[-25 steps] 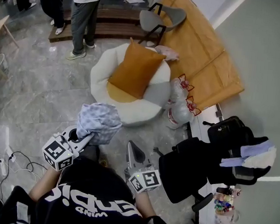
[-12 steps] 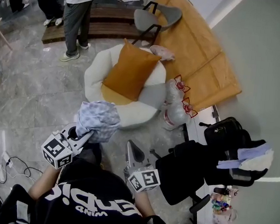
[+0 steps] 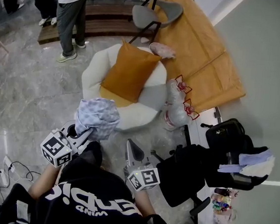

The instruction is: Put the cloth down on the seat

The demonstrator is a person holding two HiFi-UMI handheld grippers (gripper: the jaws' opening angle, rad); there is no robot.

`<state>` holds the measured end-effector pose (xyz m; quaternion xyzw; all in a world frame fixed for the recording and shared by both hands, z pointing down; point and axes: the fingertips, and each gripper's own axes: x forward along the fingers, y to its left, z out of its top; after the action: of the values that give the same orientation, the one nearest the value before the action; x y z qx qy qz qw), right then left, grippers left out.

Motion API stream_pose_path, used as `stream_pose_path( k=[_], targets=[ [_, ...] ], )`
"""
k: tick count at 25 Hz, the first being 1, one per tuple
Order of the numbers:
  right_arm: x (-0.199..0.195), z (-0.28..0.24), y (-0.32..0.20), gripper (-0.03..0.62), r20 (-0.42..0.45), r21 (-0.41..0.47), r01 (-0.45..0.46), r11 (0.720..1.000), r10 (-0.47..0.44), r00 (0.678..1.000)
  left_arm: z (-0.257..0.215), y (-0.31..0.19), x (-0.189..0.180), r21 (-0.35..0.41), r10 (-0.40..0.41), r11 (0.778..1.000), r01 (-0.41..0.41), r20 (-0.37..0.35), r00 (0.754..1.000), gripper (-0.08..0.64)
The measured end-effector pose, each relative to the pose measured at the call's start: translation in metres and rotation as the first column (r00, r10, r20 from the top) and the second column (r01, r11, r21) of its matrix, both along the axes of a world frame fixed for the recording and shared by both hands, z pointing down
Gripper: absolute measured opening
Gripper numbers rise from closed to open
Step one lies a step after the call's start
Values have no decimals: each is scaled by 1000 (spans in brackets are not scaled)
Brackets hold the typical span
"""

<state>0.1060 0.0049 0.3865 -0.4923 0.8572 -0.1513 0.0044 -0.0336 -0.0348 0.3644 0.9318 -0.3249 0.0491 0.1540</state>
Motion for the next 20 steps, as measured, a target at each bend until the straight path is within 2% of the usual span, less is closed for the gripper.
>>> stream_pose_path(
  k=[11,20],
  targets=[
    [-4,3,-74,20,9,-17,-42,999,42,999,1,-79,3,-23,54,998,-54,0,999,83],
    [-34,-15,-138,20,-20,13,-57,998,57,998,-6,-136,-19,-10,108,994,-108,-17,994,83]
  ],
)
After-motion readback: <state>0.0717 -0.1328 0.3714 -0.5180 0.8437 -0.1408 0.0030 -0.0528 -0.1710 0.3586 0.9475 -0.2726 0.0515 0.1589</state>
